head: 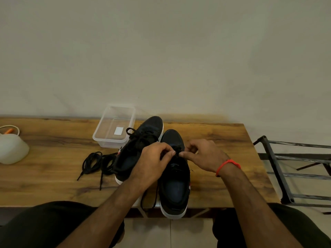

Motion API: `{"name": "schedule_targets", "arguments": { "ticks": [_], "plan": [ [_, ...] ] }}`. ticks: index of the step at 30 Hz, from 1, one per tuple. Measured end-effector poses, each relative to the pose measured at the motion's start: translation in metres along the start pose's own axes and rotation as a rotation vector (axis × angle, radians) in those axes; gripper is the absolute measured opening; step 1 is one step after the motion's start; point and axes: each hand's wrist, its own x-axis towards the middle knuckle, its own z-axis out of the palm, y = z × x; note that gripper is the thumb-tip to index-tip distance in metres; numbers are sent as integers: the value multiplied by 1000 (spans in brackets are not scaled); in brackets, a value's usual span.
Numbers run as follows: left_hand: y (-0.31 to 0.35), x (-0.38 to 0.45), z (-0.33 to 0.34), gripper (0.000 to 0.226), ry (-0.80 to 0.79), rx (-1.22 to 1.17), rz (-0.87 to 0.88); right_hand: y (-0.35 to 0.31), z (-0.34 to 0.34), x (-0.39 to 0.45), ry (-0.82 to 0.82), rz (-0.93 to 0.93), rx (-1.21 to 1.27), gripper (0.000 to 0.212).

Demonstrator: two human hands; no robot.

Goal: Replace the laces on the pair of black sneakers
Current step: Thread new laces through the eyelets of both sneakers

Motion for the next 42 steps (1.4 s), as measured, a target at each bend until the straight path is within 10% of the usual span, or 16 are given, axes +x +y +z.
{"name": "schedule_targets", "arguments": {
  "ticks": [11,42],
  "plan": [
    [3,-8,12,22,-107,239,92,4,-8,-7,-245,217,266,16],
    [5,-11,35,20,24,227,41,-1,-12,-12,-299,223,202,11]
  ]
}}
